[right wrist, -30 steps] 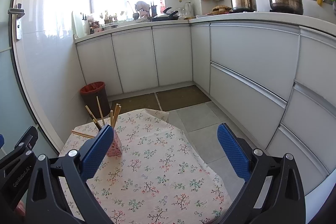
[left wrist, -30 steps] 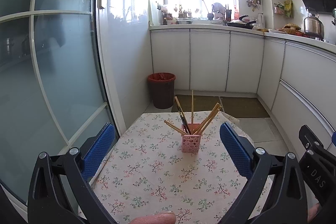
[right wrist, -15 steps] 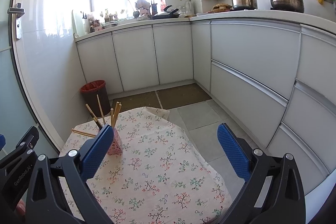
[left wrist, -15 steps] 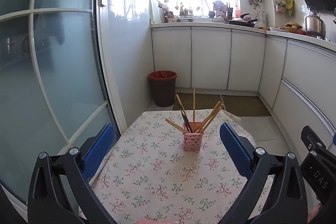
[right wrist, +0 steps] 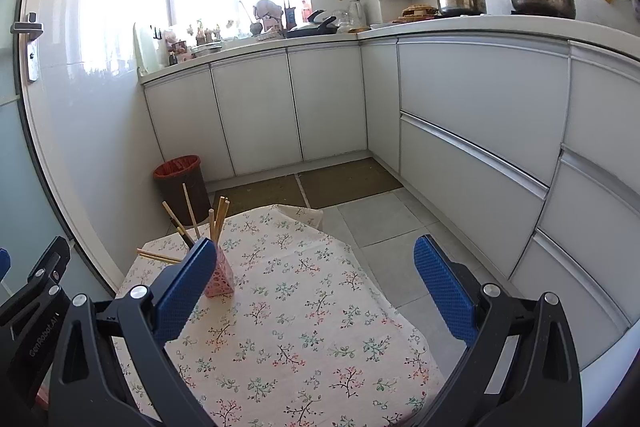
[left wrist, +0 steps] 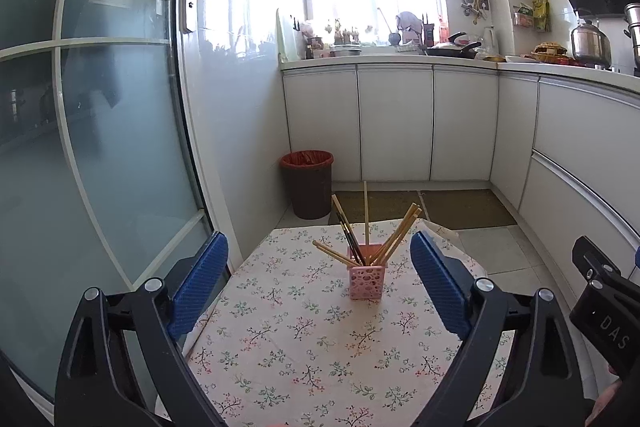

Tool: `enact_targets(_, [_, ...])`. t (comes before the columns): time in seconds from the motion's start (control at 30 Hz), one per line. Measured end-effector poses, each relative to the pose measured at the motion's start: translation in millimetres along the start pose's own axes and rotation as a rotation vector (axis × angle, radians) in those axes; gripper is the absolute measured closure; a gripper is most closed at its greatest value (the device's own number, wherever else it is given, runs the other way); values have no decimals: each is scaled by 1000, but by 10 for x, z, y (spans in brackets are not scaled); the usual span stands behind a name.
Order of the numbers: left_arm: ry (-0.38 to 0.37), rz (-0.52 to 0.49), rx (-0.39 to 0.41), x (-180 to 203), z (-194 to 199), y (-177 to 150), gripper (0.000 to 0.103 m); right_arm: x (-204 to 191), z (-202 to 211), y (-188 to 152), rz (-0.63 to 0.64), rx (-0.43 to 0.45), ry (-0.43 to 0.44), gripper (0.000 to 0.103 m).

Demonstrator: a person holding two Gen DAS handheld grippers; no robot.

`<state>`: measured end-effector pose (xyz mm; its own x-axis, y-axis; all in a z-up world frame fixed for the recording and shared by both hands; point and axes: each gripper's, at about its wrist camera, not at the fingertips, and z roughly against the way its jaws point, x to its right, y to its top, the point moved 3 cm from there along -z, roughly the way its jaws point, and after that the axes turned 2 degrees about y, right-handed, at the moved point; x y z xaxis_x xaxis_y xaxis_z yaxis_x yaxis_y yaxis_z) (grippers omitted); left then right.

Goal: Organize utensils

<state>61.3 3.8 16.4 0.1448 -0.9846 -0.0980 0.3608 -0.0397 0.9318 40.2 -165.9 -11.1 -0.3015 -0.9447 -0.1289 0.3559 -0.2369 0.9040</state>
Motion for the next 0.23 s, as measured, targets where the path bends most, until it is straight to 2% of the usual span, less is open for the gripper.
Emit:
enact_targets(0.07, [-2, 1, -11, 4, -14, -2, 7, -5, 2, -3, -1, 0, 1, 7])
enact_targets(0.23, [-6, 9, -18, 3, -1, -1, 7, 1, 4, -3, -4, 0, 2, 7])
